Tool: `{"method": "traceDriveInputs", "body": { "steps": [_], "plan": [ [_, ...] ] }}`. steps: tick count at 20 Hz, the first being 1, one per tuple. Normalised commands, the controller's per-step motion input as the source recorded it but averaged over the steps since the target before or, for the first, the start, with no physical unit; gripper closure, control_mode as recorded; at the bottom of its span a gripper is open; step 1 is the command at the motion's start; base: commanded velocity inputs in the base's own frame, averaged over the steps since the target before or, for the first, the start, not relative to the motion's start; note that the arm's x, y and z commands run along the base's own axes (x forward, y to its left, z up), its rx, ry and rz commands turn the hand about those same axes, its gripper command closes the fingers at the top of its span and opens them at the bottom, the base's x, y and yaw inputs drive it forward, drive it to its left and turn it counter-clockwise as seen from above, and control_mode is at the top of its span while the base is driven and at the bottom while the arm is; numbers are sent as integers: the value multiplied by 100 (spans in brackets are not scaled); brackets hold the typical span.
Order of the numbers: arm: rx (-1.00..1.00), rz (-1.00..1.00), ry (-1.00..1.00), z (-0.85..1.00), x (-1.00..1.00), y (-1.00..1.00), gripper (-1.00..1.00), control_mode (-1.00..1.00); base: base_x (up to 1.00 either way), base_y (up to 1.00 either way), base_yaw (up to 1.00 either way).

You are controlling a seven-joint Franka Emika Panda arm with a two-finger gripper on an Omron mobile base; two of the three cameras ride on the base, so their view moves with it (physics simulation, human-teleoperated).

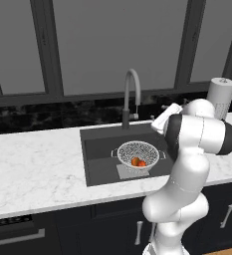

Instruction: Put the colander in the sink, put the apple, orange in the colander, and turn on the sink faucet and pour water over the colander.

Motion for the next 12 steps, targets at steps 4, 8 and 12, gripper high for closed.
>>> {"method": "traceDriveInputs", "body": {
  "steps": [4,8,12],
  "plan": [
    [20,0,0,0,33,0,-100,-100,0,0,0],
    [13,0,1,0,41,0,-100,-100,0,0,0],
    [1,0,4,-3,46,0,-100,-100,0,0,0]
  ]
}}
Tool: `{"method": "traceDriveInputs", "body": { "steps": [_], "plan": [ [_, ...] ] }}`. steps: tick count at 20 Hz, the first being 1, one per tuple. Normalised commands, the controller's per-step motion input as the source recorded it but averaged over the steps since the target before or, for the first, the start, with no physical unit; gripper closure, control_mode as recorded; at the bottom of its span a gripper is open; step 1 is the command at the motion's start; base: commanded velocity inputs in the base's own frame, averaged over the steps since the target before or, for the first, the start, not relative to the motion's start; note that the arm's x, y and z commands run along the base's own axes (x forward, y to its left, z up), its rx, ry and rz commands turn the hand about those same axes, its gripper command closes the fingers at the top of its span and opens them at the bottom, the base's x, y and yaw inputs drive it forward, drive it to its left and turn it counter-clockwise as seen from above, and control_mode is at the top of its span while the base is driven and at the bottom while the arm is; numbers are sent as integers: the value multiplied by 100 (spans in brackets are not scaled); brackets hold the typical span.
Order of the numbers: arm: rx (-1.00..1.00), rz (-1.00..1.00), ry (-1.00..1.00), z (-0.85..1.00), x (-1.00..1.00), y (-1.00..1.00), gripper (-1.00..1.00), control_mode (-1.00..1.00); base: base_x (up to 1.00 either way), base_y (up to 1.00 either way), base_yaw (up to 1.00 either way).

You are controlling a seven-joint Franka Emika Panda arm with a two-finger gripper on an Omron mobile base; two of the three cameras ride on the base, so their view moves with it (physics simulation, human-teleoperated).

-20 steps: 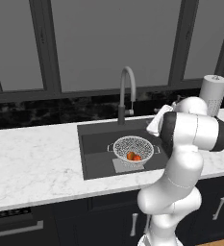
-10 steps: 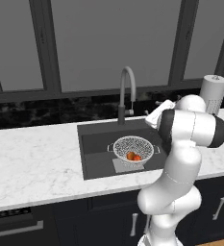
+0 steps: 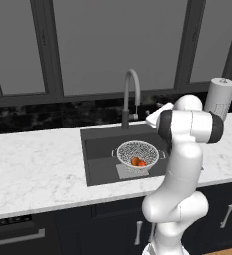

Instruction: Put the colander in the sink, put the apple, orange in the colander, and turn on the sink faucet and pour water over the colander.

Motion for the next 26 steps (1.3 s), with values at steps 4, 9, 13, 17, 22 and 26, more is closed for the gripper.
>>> {"method": "traceDriveInputs", "body": {
  "steps": [4,9,13,17,22,26],
  "plan": [
    [0,0,5,-13,43,0,-100,-100,0,0,0],
    [0,3,10,-35,37,0,-100,-100,0,0,0],
    [0,6,11,-34,38,0,-100,-100,0,0,0],
    [0,6,3,-12,46,0,-100,-100,0,0,0],
    [0,6,1,-14,34,5,-100,-100,0,0,0],
    [0,5,0,-18,16,15,-100,-100,0,0,0]
  ]
}}
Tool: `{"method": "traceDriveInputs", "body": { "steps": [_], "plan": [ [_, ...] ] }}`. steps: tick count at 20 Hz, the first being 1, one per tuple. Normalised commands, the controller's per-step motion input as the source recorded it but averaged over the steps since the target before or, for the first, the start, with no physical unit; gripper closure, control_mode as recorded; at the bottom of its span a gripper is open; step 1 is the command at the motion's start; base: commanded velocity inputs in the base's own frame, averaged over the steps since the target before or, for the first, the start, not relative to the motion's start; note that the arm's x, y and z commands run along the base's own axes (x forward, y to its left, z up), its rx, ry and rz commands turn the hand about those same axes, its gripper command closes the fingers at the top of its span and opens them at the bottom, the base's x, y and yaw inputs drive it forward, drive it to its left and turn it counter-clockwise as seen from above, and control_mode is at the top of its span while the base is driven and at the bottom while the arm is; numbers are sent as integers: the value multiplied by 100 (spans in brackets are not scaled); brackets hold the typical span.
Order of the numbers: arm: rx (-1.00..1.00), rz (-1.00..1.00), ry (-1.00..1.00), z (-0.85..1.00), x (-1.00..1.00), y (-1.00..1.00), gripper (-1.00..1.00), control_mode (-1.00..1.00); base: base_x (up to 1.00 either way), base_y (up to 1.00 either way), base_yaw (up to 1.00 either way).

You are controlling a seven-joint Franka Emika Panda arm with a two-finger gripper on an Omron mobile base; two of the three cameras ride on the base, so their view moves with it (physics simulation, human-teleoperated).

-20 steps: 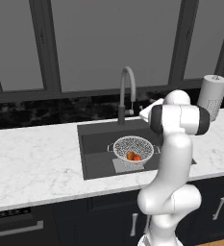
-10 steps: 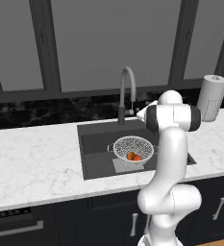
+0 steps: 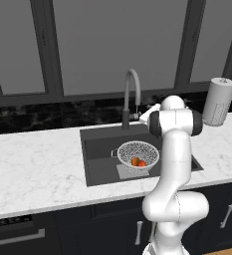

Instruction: Put the colander in the sink, put the apple, orange in the colander, and turn on the sink faucet and pour water over the colander.

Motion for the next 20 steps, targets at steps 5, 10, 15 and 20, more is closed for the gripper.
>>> {"method": "traceDriveInputs", "body": {
  "steps": [5,10,15,20],
  "plan": [
    [0,3,0,-5,7,11,-100,-100,0,0,0],
    [3,1,-1,0,0,13,-100,-100,0,0,0],
    [2,0,0,0,2,14,-100,-100,0,0,0],
    [2,0,0,0,15,13,-100,-100,0,0,0]
  ]
}}
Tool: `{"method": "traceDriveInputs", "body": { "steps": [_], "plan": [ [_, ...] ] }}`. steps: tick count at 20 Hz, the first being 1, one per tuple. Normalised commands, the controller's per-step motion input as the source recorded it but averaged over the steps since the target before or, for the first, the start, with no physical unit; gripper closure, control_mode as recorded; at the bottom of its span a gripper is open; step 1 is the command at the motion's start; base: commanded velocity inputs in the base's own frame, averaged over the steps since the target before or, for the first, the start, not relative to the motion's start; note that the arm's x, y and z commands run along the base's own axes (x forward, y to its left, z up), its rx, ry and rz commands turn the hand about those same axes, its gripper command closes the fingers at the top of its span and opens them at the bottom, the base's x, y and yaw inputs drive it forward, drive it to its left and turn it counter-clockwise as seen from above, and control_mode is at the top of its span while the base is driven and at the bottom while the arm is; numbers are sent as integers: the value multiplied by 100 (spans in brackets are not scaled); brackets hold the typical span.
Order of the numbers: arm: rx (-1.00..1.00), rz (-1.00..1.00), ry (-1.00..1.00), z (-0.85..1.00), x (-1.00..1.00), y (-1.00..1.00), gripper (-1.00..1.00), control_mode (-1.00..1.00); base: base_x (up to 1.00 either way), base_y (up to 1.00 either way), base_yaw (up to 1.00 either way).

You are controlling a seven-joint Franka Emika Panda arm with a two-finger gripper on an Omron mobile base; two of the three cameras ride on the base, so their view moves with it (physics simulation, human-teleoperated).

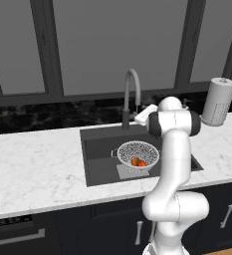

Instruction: Put the colander in the sink, put the apple, orange in the colander, and turn on the sink faucet and pour water over the colander.

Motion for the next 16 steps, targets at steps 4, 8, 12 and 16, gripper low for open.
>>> {"method": "traceDriveInputs", "body": {
  "steps": [4,8,12,16],
  "plan": [
    [2,0,0,0,36,8,-100,-100,0,0,0],
    [2,0,0,0,44,1,-100,-100,0,0,0],
    [0,0,0,-1,48,0,-100,-100,0,0,0],
    [0,0,0,-4,35,0,100,-100,0,0,0]
  ]
}}
